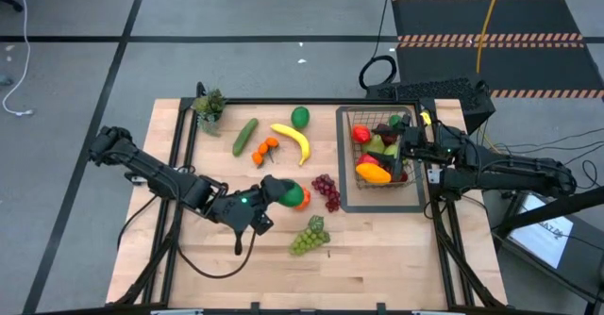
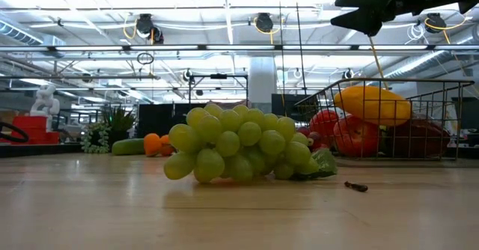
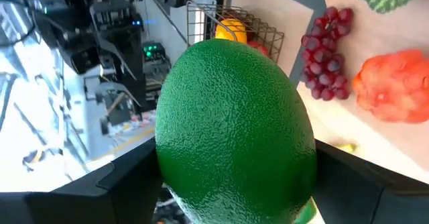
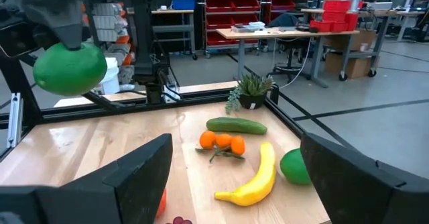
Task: Build produce basket
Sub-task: Put the bottom lime into the gold wire basket
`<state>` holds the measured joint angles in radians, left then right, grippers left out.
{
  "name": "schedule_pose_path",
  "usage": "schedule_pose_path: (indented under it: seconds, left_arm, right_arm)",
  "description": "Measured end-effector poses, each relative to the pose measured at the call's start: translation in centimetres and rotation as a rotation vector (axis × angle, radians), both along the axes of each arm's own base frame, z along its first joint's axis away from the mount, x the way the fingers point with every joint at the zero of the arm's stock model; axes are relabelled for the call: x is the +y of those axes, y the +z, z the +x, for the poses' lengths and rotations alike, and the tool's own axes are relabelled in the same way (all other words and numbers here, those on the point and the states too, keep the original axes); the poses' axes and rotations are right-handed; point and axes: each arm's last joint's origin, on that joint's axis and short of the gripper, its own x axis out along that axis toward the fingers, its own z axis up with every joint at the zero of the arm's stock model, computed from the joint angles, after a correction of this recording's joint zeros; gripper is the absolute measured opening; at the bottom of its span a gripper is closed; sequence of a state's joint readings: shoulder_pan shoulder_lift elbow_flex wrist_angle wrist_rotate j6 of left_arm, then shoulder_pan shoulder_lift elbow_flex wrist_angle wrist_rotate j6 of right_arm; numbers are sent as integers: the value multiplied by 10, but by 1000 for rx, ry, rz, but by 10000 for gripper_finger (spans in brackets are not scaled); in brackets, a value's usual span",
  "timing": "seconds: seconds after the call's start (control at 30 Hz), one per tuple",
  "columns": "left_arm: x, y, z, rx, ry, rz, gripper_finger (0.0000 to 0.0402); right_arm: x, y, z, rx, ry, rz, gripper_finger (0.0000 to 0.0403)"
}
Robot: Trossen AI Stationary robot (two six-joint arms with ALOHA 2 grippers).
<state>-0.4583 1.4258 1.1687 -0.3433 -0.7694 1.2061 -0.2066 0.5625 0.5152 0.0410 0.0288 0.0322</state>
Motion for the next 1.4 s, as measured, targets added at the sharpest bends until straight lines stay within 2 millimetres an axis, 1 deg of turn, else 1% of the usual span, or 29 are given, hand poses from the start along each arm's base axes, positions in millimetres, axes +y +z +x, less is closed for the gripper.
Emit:
schedule_pose_path:
  seconds: [0.17,0.3,0.43,0.67,0.97,1.17,1.4]
  left_arm:
    - [0,0,0,29,-38,77,319]
    - [0,0,0,34,-44,88,319]
    - [0,0,0,23,-31,62,319]
    - [0,0,0,-39,38,-83,319]
    - [0,0,0,-149,162,-339,319]
    - [0,0,0,-249,274,-591,319]
    - [-2,-1,1,-337,391,-935,319]
  right_arm:
    - [0,0,0,0,0,0,322]
    - [0,0,0,0,0,0,322]
    - [0,0,0,0,0,0,322]
    - [0,0,0,0,0,0,322]
    - [0,0,0,0,0,0,322]
    - [0,0,0,-1,0,0,322]
    - [0,1,0,-9,0,4,322]
